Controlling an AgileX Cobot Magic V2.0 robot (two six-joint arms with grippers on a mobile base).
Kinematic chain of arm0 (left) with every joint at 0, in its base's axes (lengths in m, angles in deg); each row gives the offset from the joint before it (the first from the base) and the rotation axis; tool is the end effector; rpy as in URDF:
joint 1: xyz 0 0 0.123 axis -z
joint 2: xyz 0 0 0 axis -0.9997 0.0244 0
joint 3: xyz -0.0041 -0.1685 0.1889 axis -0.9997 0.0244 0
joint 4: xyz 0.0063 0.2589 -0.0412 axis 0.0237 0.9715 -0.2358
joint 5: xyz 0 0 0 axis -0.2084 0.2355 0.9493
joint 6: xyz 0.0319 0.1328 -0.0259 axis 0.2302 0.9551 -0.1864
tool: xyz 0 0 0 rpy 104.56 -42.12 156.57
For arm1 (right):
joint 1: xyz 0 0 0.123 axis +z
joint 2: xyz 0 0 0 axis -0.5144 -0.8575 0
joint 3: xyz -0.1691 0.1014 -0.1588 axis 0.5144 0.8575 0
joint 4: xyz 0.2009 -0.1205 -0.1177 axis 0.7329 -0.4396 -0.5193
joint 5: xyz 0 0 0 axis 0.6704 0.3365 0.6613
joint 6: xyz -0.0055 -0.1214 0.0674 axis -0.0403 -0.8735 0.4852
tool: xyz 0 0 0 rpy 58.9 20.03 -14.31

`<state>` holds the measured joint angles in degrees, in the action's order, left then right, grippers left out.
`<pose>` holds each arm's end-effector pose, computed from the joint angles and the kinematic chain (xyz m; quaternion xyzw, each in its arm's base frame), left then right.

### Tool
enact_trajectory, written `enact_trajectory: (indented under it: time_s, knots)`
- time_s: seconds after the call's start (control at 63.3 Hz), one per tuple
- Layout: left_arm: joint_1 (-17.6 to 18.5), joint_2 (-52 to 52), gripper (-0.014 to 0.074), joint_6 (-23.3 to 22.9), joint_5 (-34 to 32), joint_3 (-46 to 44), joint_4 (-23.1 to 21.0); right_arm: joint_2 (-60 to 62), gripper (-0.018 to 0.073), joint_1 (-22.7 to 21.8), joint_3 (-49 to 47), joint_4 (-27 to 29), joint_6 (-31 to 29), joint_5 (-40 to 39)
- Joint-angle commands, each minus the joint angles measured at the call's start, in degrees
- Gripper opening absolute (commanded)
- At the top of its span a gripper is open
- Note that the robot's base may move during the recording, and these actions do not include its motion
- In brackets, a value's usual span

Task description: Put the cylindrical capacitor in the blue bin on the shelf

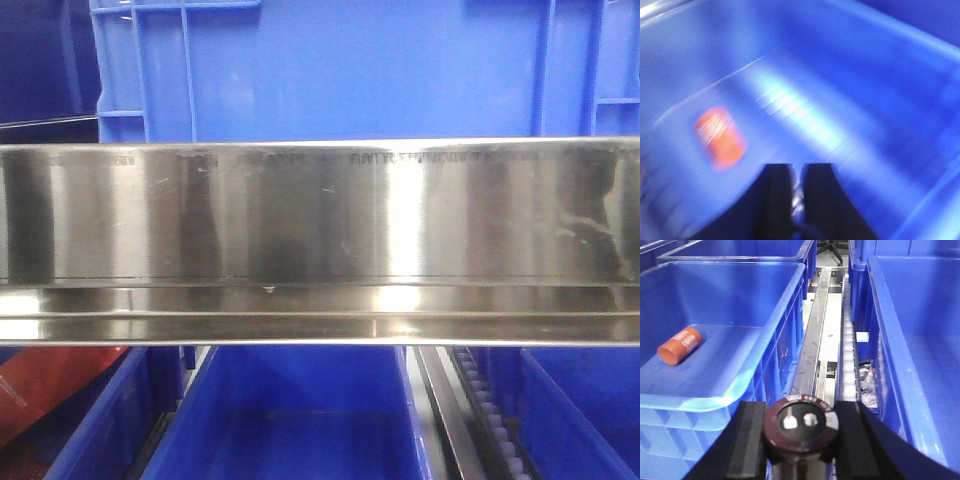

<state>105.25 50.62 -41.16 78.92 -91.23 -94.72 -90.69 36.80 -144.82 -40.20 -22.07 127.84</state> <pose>0.3407 -0.1410 0.4265 0.2624 0.8559 -0.1478 0.4203 0.2026 0.0383 0.3948 -0.0538 0.8185 0.0973 0.5636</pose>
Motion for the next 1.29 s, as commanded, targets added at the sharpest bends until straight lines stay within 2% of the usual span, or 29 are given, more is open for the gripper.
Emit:
enact_trajectory:
  time_s: [0.0,0.111,0.442,0.6,0.789,1.011,1.121,1.279]
  knots:
    - [-1.88,-4.82,-0.0075,-0.93,0.39,3.56,-0.38,0.34,-0.0162,0.01,0.08,0.04,-0.10,-1.31]
    - [-2.96,-11.28,-0.0075,-0.93,-2.81,11.25,-0.38,0.34,-0.0162,0.01,0.08,0.04,-0.10,-1.31]
    - [-4.36,-36.40,-0.0081,-0.93,-21.10,42.06,-0.16,0.34,-0.0162,0.11,-1.73,0.04,-0.10,-3.58]
    - [-4.36,-47.16,-0.0081,-0.93,-26.15,52.47,-0.16,-5.05,-0.0162,4.46,-9.19,0.04,-2.49,-3.03]
    - [-4.36,-53.31,-0.0081,-0.93,-25.54,56.68,-0.16,-17.53,-0.0162,11.72,-22.15,0.04,-4.36,-0.89]
    - [-4.36,-53.73,-0.0081,-0.93,-23.71,57.16,-0.16,-34.51,-0.0162,19.49,-36.54,0.04,-6.00,2.32]
    - [-4.36,-53.73,-0.0081,-0.93,-23.71,57.16,-0.16,-42.11,-0.0162,21.53,-39.90,0.04,-6.38,3.53]
    - [-4.36,-53.73,-0.0081,-0.93,-23.59,57.16,-0.16,-49.68,-0.0162,21.78,-40.58,0.04,-6.38,3.90]
